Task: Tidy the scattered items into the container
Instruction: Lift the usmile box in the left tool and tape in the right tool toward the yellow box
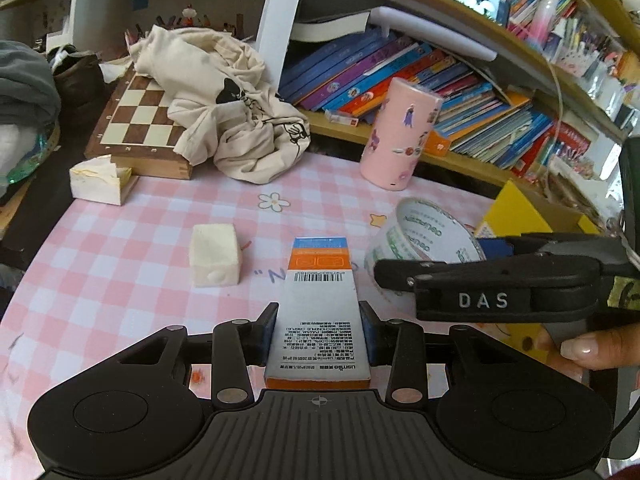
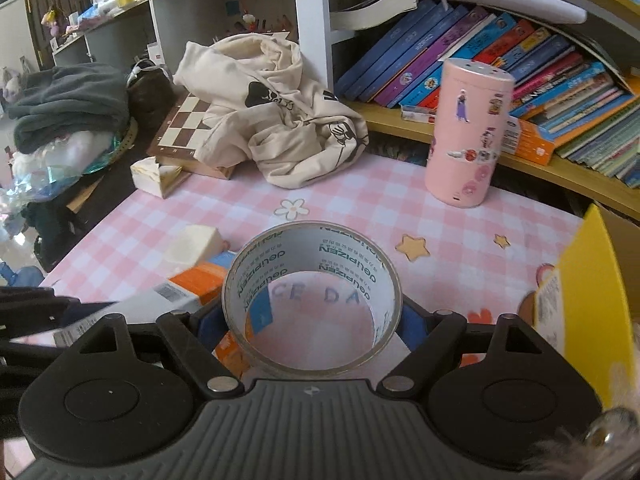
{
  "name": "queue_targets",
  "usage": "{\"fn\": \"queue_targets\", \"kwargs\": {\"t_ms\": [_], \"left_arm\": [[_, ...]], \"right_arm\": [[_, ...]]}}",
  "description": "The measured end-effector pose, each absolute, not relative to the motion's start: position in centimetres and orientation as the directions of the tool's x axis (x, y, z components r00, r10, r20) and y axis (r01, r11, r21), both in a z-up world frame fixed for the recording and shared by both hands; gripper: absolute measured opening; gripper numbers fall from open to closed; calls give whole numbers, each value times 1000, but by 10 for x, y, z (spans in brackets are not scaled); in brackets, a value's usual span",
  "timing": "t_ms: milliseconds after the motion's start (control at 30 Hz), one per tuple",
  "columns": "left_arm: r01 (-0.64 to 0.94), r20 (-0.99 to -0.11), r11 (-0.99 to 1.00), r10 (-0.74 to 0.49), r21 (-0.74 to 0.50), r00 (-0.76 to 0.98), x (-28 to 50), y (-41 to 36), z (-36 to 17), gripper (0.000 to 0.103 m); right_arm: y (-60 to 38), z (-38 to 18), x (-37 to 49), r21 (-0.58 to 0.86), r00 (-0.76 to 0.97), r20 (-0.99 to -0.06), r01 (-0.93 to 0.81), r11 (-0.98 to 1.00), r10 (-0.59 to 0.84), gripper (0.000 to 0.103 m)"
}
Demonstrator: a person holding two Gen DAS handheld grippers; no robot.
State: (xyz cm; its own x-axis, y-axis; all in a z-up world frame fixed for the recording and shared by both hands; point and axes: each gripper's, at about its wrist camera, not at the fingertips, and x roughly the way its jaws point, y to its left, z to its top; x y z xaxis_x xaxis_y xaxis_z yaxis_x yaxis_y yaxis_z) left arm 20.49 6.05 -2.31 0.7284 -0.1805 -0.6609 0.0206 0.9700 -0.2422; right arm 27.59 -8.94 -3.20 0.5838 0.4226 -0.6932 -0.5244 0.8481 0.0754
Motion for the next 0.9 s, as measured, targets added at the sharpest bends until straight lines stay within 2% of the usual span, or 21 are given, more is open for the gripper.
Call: {"fn": "queue_targets", "kwargs": {"t_ms": [533, 700, 900], "left_arm": [[31, -608, 944, -236, -328, 758, 134, 66, -5, 38], [61, -590, 951, -237, -302, 772, 119, 62, -9, 38], [169, -609, 969, -245, -180, 755, 103, 42, -12, 39]], "right_arm": [[-118, -23, 190, 76, 604, -683, -501, 862, 411, 83], [-121, -28, 169, 59, 599, -700, -495, 867, 390, 83], [-123, -37, 150, 53, 580, -724, -494, 868, 374, 83]]}}
